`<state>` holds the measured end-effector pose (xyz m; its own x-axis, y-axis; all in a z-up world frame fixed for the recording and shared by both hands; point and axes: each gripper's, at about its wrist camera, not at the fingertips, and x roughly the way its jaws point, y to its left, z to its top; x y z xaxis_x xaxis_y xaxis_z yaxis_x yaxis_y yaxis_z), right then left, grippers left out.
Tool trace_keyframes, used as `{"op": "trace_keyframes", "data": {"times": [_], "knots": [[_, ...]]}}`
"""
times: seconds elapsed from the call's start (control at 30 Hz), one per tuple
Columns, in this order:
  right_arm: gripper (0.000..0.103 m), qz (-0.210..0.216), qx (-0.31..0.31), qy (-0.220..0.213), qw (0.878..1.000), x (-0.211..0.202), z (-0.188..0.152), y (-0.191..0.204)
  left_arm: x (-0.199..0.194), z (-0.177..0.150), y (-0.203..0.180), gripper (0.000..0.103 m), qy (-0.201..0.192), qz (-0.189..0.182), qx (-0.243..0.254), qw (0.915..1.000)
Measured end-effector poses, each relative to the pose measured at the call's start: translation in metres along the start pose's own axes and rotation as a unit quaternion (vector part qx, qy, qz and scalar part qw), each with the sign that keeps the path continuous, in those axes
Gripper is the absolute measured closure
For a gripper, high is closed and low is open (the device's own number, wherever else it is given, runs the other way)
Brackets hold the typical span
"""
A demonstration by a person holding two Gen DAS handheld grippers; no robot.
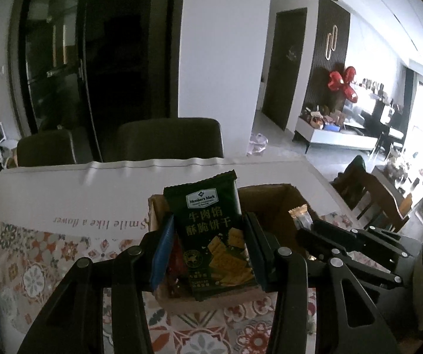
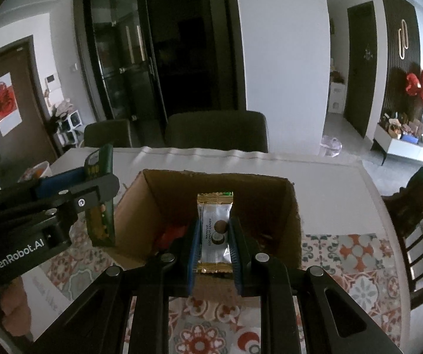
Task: Organize snacks
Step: 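Open left tool to drop green packet in box while right tool releases candy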
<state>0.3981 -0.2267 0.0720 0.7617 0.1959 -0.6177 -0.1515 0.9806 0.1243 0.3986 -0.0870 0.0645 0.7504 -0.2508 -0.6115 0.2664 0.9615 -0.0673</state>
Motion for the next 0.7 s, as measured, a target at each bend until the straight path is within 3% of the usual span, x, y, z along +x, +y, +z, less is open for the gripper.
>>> {"op": "trace_keyframes", "data": {"times": [0.2,0.27,0.33,0.4,0.7], "knots": [[0.083,-0.001,0.001,0.014,1.000,0.023,0.002,-0.003,0.030,0.001,0.006,0.056,0.029,-0.017,0.005,0.9994],[0.082,-0.005,-0.001,0.015,1.000,0.028,0.002,-0.004,0.037,0.000,0.008,0.052,0.034,-0.015,0.005,0.9993],[0.079,-0.017,-0.004,0.014,1.000,0.030,0.001,-0.005,0.039,-0.002,0.008,0.042,0.033,-0.006,0.009,0.9994],[0.057,-0.029,-0.005,0.017,0.999,0.031,0.000,-0.006,0.037,-0.004,0.006,0.037,0.026,-0.001,0.019,0.9995],[0.056,-0.059,-0.010,-0.002,0.998,0.001,-0.015,-0.012,0.000,-0.025,-0.007,0.029,-0.007,0.015,0.055,0.9983]]}}
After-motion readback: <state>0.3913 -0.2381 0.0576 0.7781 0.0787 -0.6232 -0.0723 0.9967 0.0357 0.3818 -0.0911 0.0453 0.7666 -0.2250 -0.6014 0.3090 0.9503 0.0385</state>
